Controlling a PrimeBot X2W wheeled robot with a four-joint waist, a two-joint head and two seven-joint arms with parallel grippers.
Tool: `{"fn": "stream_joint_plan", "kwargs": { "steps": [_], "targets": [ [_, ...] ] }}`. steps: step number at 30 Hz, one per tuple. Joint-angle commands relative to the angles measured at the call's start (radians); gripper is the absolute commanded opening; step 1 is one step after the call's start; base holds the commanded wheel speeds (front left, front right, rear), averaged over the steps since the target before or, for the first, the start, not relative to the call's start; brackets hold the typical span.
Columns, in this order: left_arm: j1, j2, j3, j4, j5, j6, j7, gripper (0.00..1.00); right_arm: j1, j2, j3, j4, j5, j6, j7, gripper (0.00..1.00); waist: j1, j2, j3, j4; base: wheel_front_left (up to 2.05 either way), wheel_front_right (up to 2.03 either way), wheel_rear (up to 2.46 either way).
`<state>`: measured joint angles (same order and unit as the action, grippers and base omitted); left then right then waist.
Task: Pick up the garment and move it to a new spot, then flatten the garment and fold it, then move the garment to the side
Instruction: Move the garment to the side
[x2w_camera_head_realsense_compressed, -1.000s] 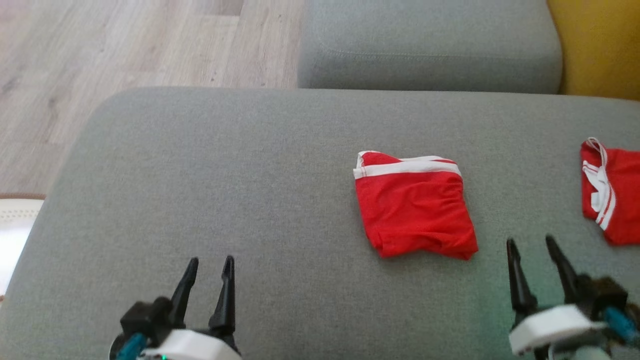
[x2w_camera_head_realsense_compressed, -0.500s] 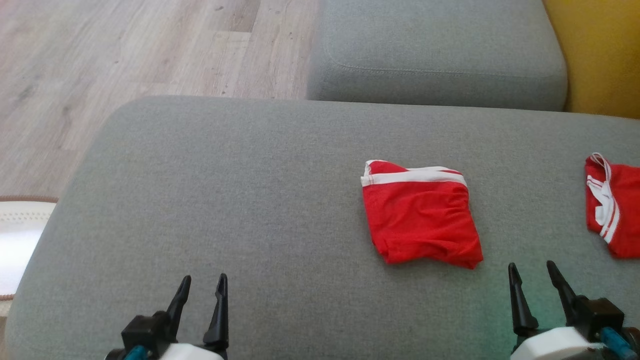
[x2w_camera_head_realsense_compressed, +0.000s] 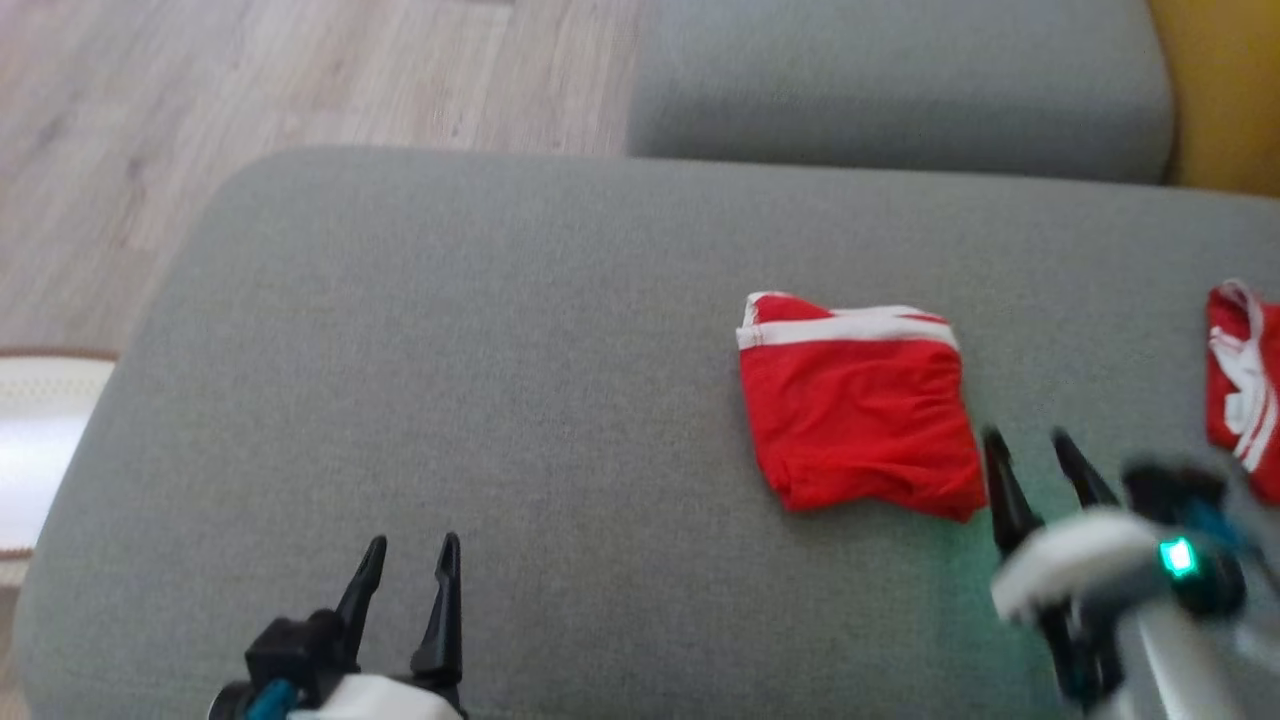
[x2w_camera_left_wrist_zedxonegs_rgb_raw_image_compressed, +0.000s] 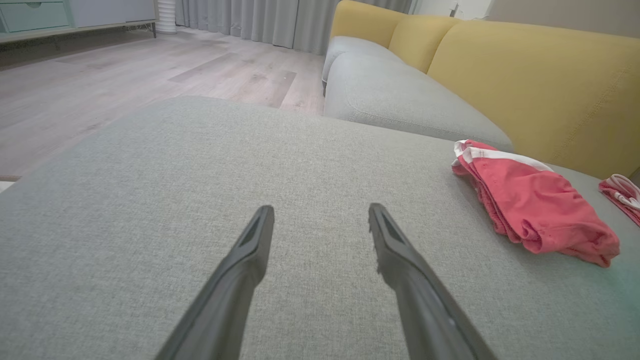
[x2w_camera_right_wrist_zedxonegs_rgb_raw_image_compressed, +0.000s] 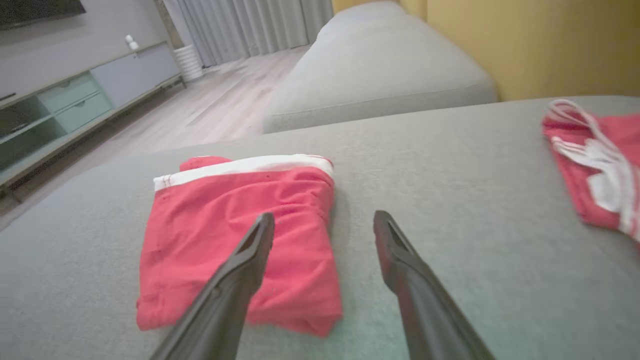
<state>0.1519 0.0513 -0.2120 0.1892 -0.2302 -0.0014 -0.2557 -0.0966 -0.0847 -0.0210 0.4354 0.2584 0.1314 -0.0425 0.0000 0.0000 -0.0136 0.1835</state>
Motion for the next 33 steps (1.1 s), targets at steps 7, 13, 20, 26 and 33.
{"fn": "stream_joint_plan", "kwargs": {
  "steps": [7, 13, 20, 26, 33],
  "targets": [
    [-0.139, -0.001, 0.001, -0.036, 0.007, -0.01, -0.006, 1.0, -0.288, -0.061, 0.061, 0.125, 0.084, -0.001, 0.233, 1.0, 0.0, 0.0, 0.123, 0.045, 0.0, 0.0, 0.0],
    [-0.174, -0.001, -0.021, -0.026, -0.003, 0.003, -0.006, 1.0, -0.388, -0.079, 0.048, 0.292, 0.066, -0.001, 0.35, 1.0, 0.0, 0.0, 0.154, 0.08, 0.0, 0.0, 0.0],
    [-0.177, -0.001, -0.007, -0.049, -0.023, 0.03, -0.006, 1.0, -0.452, -0.053, 0.015, 0.356, 0.138, -0.001, 0.363, 0.0, 0.0, 0.0, 0.177, 0.04, 0.0, 0.0, 0.0],
    [-0.169, -0.001, 0.006, -0.072, -0.021, 0.036, -0.006, 1.0, -0.503, -0.08, 0.019, 0.336, 0.141, -0.001, 0.322, 0.0, 0.0, 0.0, 0.202, -0.094, 0.0, 0.0, 0.0],
    [-0.194, -0.001, 0.007, -0.085, 0.003, 0.018, -0.006, 1.0, -0.569, -0.201, -0.019, 0.32, 0.096, -0.001, 0.293, 0.0, 0.0, 0.0, 0.261, -0.184, 0.0, 0.0, 0.0]
  ]
}}
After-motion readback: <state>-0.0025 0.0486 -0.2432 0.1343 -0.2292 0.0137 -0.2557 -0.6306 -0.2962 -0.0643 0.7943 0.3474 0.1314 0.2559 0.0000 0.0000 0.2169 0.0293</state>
